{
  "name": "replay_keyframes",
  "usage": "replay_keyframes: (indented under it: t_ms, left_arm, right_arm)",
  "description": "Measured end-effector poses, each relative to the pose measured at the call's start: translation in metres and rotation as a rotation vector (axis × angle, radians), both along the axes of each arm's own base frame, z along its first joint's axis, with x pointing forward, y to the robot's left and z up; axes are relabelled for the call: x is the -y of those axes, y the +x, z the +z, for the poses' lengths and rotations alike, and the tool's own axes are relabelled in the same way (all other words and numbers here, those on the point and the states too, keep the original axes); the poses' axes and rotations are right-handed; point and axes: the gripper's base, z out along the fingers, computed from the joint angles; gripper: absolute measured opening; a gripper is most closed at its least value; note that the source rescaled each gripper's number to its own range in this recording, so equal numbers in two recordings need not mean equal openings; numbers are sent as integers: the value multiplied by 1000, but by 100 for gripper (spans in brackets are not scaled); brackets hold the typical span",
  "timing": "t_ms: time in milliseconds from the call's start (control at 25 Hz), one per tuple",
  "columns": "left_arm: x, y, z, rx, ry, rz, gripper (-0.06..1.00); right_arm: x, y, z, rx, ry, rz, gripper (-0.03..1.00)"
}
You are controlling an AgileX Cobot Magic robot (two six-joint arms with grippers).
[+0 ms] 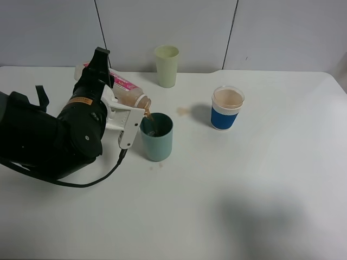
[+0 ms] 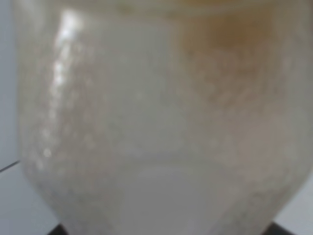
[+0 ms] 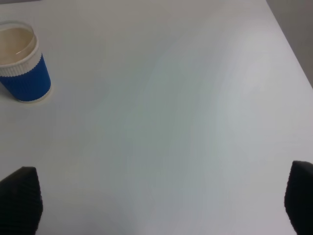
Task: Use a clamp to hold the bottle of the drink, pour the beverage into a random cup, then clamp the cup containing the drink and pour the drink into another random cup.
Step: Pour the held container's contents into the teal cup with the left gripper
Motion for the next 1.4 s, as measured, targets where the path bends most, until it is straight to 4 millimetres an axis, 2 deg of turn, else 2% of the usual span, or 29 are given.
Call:
replay_keyframes:
  t_ms: [1000, 1400]
  left_arm:
    - [9, 2, 6, 60, 61, -112, 7]
    - [15, 2, 8, 78, 183, -181, 7]
  right_arm:
    - [0, 0, 0, 0, 0, 0, 99]
    - [0, 0, 0, 0, 0, 0, 99]
